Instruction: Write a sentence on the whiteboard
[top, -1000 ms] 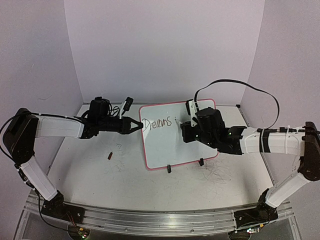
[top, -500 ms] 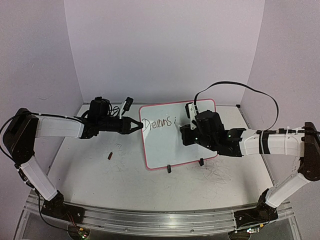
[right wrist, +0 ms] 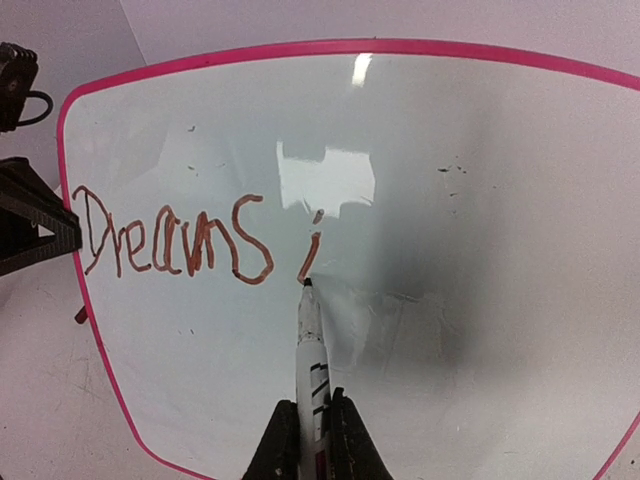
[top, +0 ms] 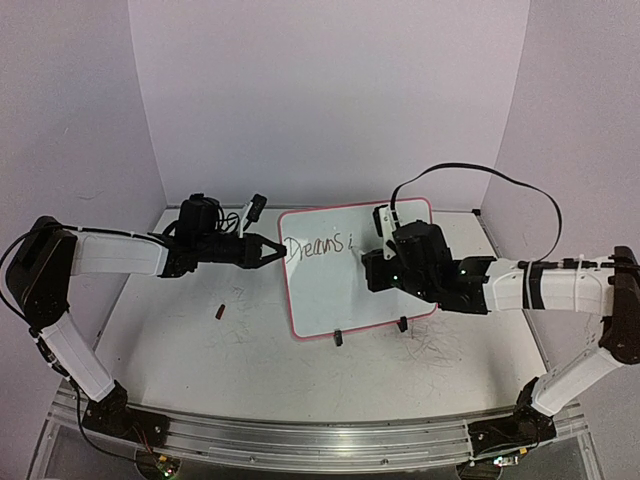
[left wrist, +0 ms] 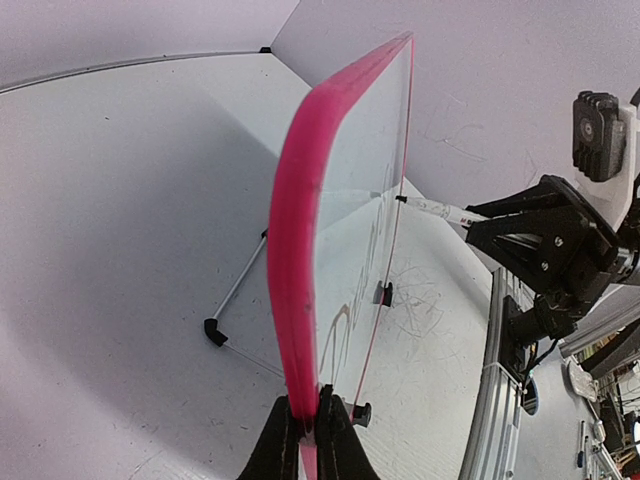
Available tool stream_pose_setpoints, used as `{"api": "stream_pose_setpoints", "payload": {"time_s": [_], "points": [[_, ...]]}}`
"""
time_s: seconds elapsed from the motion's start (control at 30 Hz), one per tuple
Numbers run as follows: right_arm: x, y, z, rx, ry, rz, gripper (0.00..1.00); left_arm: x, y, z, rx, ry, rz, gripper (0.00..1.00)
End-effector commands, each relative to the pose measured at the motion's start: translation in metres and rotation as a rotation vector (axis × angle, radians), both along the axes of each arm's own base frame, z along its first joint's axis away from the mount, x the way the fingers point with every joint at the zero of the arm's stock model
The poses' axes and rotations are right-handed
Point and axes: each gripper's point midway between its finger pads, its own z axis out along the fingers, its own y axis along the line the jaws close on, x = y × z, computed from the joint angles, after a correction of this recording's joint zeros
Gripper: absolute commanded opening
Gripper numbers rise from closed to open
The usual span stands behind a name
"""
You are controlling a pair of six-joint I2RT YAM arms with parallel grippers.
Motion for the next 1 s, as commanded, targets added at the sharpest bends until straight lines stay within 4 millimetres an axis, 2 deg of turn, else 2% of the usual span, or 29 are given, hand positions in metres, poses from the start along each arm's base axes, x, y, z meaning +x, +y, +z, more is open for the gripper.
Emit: {"api": "stream_pose_setpoints", "payload": {"time_s": [0.0, 0.43, 0.97], "points": [[0.004, -0.004, 0.035, 0.047, -0.068, -0.021, 0.00, -0.008, -0.009, 0.018, -0.005, -0.064, -0.046, 0.00], [0.021, -0.004, 0.033, 0.021, -0.080, -0.047, 0.00, -0.008, -0.009, 0.018, -0.002, -0.067, -0.045, 0.00], [0.021, -0.007, 0.022, 0.009, -0.057, -0.061, 0.00, -0.008, -0.009, 0.017, -0.002, -0.066, -0.048, 0.00]]}}
